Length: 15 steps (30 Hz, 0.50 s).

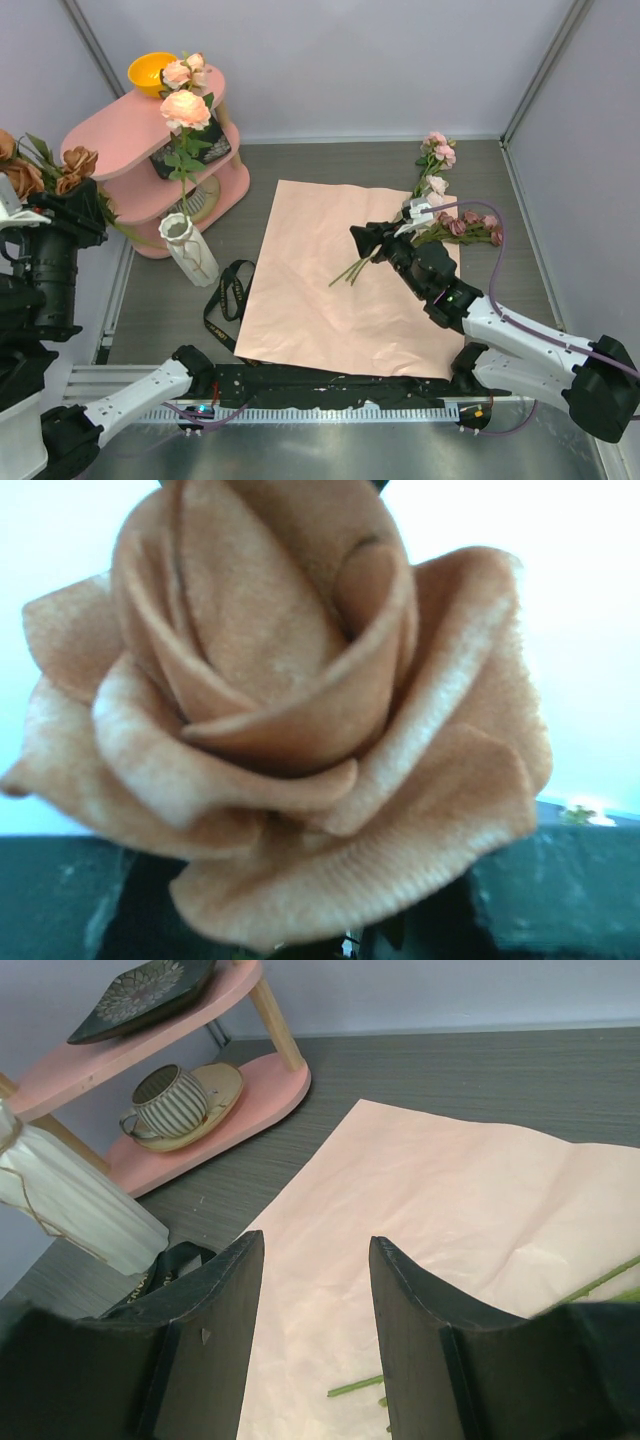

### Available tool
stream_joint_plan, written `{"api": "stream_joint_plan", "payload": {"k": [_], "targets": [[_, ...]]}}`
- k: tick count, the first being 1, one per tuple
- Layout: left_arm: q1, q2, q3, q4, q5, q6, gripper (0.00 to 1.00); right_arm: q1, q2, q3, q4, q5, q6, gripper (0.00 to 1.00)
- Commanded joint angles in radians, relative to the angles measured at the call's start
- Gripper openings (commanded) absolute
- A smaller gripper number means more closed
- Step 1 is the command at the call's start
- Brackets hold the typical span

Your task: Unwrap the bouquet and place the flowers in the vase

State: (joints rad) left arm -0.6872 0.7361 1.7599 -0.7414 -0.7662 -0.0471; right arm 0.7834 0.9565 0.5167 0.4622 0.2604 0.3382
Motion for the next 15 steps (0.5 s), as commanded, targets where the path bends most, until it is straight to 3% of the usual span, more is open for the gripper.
{"api": "stream_joint_plan", "payload": {"k": [1,6,15], "targets": [[-0.003,0.020,-0.072,0.200,-0.133,0.118,0.17,-0.006,0.010,0.013,0.058,0.016,-0.005,0.52],[-0.003,0.040,-0.146,0.374,-0.171,0.194,0.17,-0.009,0.007,0.008,0.061,0.019,-0.007,0.52],[-0.003,0.163,-0.131,0.482,-0.189,0.245,0.17,-0.012,-0.001,0.008,0.058,0.017,-0.004,0.52]]}}
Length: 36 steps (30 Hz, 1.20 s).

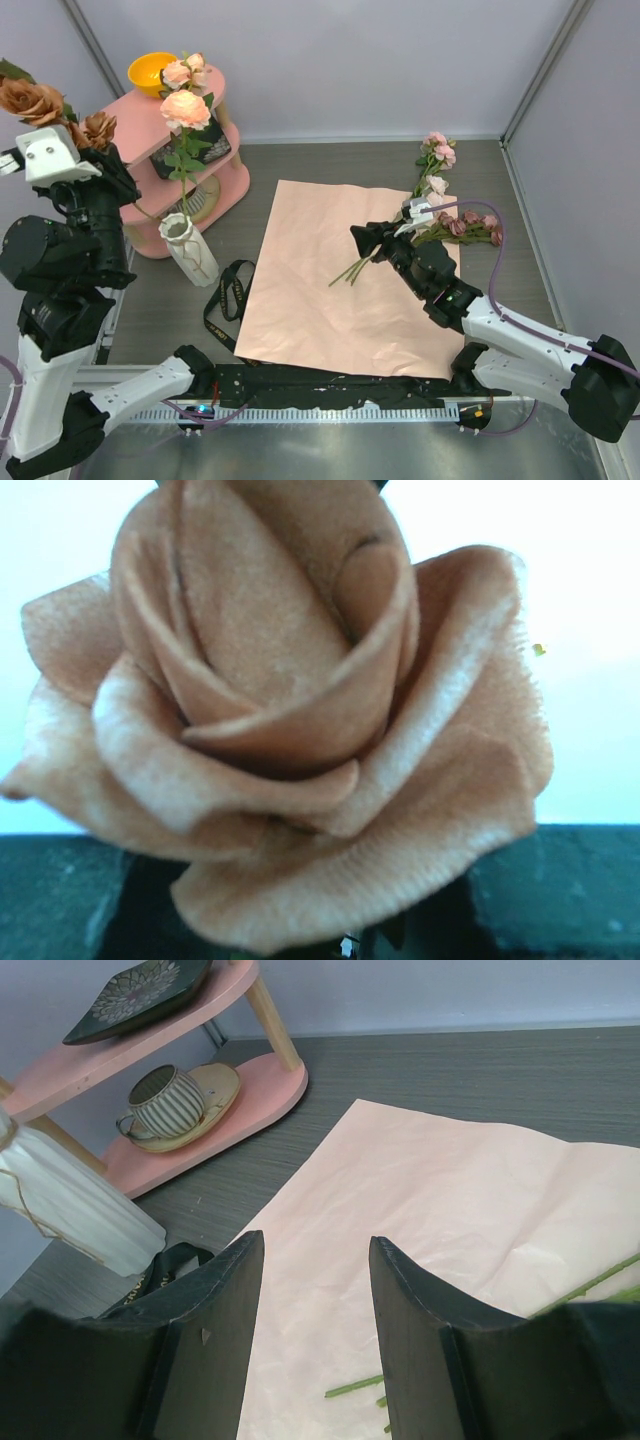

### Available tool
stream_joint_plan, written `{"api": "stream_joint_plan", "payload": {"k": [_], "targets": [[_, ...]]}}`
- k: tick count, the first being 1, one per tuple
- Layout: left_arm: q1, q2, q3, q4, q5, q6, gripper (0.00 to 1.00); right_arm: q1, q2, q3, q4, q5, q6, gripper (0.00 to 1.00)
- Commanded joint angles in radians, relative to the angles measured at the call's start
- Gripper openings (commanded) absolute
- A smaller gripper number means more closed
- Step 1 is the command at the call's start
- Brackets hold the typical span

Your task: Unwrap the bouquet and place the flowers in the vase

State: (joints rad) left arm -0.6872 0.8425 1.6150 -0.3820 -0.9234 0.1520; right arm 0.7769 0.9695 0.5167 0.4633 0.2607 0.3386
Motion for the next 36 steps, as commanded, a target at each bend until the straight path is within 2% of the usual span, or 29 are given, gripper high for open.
{"api": "stream_joint_plan", "payload": {"k": [1,9,12,14,15,17,18,21,22,24,28,32,33,34,36], "targets": [[-0.003,0.061,0.000,0.127,-0.040,0.047,0.17,-0.007,-0.014,0.008,0.057,0.017,-0.004,0.52],[-0.003,0.067,-0.170,0.200,-0.120,-0.022,0.17,-0.005,-0.026,0.005,0.052,0.017,-0.001,0.52],[-0.003,0.063,-0.214,0.184,-0.150,-0.075,0.23,-0.007,-0.017,0.006,0.051,0.018,0.000,0.52],[-0.003,0.053,-0.237,0.146,-0.179,-0.126,0.42,-0.008,-0.008,0.012,0.046,0.015,0.004,0.52],[-0.003,0.050,-0.240,0.120,-0.184,-0.147,0.56,-0.008,-0.002,0.016,0.043,0.014,0.007,0.52],[-0.003,0.041,-0.239,0.019,-0.181,-0.239,0.68,-0.008,0.018,0.032,0.022,0.014,0.010,0.52],[-0.003,0.037,-0.230,-0.023,-0.175,-0.268,0.79,-0.008,0.026,0.040,0.012,0.015,0.019,0.52],[-0.003,0.014,-0.202,-0.193,-0.144,-0.394,0.93,-0.016,0.087,0.095,-0.069,0.032,0.043,0.52],[-0.003,0.007,-0.189,-0.242,-0.129,-0.428,0.94,-0.025,0.134,0.114,-0.093,0.034,0.051,0.52],[-0.003,-0.008,-0.170,-0.391,-0.066,-0.535,1.00,-0.033,0.194,0.178,-0.178,0.029,0.072,0.52],[-0.003,-0.043,-0.153,-0.611,0.079,-0.658,1.00,-0.082,0.362,0.295,-0.325,-0.009,0.169,0.52],[-0.003,-0.132,-0.159,-0.657,0.357,-0.695,1.00,-0.158,0.509,0.358,-0.434,-0.017,0.305,0.53],[-0.003,-0.149,-0.161,-0.649,0.483,-0.698,1.00,-0.177,0.527,0.362,-0.454,-0.002,0.335,0.53],[-0.003,-0.172,-0.159,-0.626,0.536,-0.704,1.00,-0.210,0.541,0.370,-0.503,0.027,0.406,0.52],[-0.003,-0.227,-0.155,-0.574,0.668,-0.713,1.00,-0.234,0.572,0.376,-0.543,0.109,0.441,0.49]]}}
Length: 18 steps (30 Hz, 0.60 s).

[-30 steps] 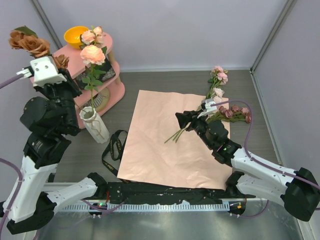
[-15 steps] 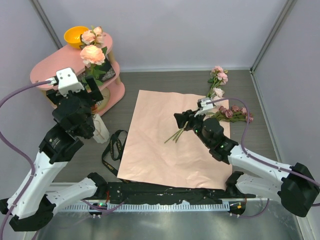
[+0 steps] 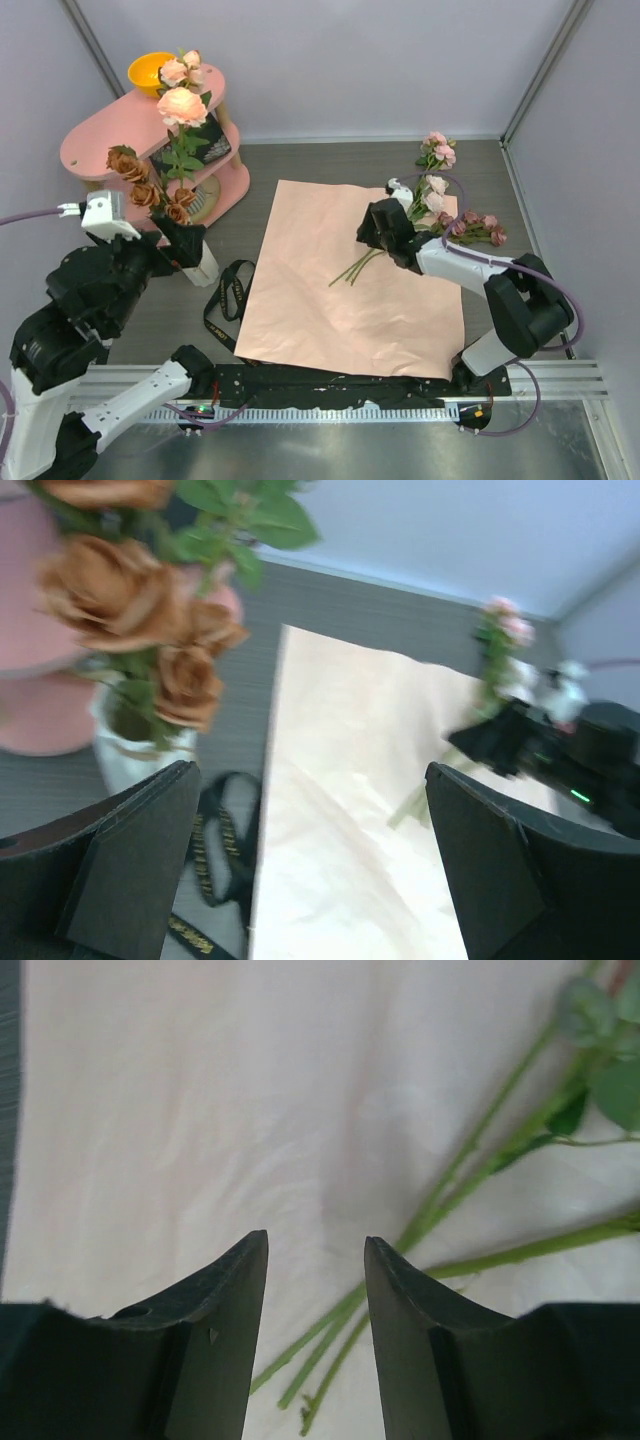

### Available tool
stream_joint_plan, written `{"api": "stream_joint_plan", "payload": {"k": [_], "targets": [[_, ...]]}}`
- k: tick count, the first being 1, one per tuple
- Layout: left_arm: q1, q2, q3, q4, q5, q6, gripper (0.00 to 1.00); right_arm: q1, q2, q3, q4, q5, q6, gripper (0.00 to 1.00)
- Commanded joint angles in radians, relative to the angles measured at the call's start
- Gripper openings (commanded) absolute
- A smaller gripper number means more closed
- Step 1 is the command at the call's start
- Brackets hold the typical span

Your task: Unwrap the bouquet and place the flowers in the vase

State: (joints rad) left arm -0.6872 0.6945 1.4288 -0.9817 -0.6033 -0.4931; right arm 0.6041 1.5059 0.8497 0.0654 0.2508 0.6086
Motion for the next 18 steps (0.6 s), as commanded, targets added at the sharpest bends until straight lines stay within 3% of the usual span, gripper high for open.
{"api": "stream_joint_plan", "payload": {"k": [1,5,10,18], "targets": [[-0.003,-0.093,0.036,0.044,0.379,-0.076,1.00,-0.069,0.040,0.043,-0.163,0.139,0.178,0.49],[-0.003,-0.125,0.048,0.110,0.508,-0.079,1.00,-0.086,0.040,0.023,-0.176,0.263,0.241,0.45],[-0.003,-0.079,0.027,0.129,0.591,-0.079,1.00,-0.116,0.056,-0.014,-0.150,0.274,0.286,0.34],[-0.003,-0.069,-0.178,0.316,0.755,-0.145,1.00,-0.118,0.102,-0.050,0.011,0.255,0.232,0.24]]}}
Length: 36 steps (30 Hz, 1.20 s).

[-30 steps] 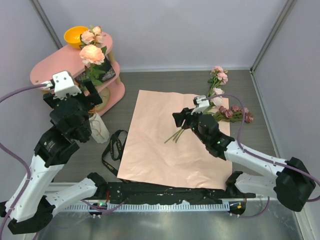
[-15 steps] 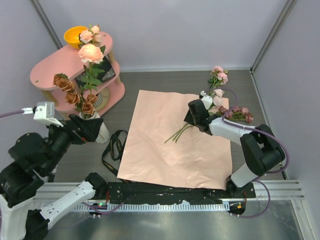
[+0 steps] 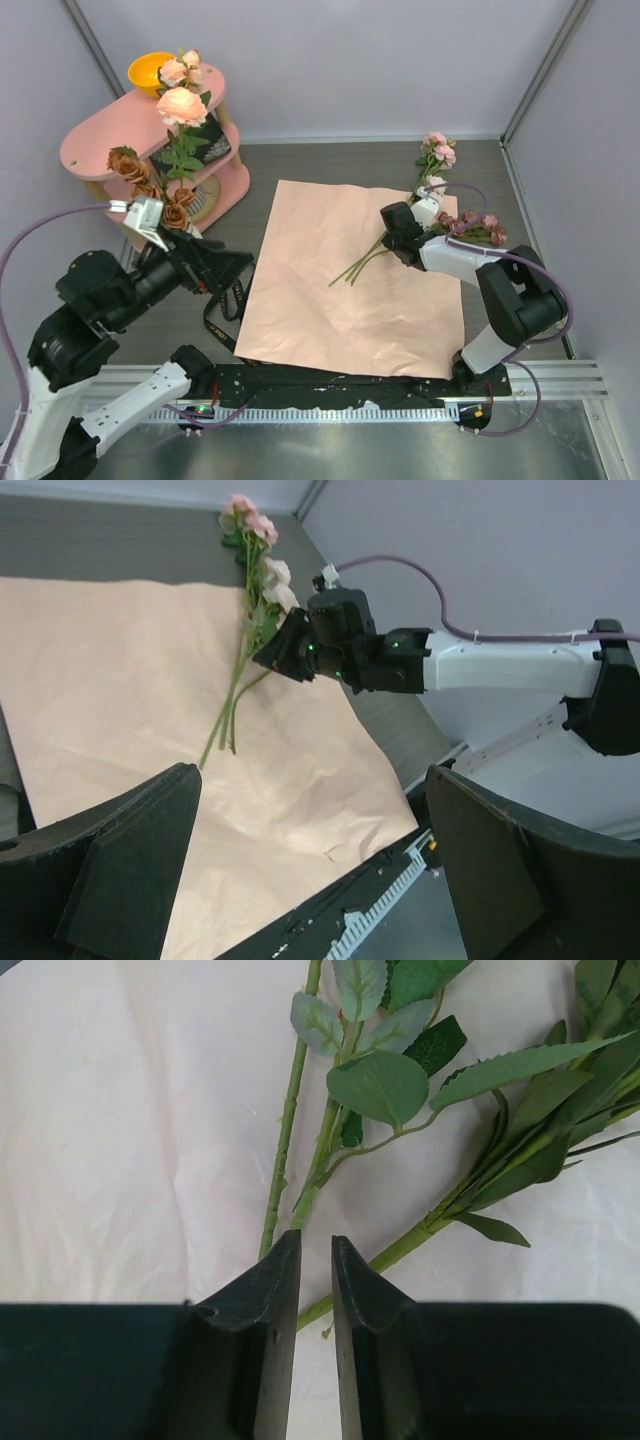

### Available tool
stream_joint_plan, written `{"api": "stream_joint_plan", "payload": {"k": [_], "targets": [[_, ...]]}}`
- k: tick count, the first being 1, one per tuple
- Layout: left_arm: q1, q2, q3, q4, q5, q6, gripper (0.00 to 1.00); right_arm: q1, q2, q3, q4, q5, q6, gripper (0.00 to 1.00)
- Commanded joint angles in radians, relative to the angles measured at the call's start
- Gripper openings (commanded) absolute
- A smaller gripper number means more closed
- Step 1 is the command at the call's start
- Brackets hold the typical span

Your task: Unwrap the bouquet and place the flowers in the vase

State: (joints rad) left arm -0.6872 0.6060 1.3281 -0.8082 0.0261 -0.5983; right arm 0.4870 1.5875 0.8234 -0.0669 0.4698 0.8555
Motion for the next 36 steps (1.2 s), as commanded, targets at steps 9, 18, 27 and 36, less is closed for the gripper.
{"api": "stream_joint_plan", "payload": {"k": [9,18,27,36], "targets": [[-0.003,0.011,-0.243,0.254,0.162,-0.092,1.00,-0.001,0.083,0.002,0.210,0.015,-0.069,0.24],[-0.003,0.002,-0.310,0.288,0.183,-0.098,1.00,0.001,0.166,0.063,0.182,0.021,-0.079,0.26],[-0.003,0.023,-0.302,0.264,0.179,-0.060,1.00,0.062,0.071,0.066,0.179,0.161,-0.124,0.33],[-0.003,0.029,-0.325,0.276,0.195,-0.064,1.00,0.064,0.193,0.141,0.147,0.151,-0.088,0.36]]}}
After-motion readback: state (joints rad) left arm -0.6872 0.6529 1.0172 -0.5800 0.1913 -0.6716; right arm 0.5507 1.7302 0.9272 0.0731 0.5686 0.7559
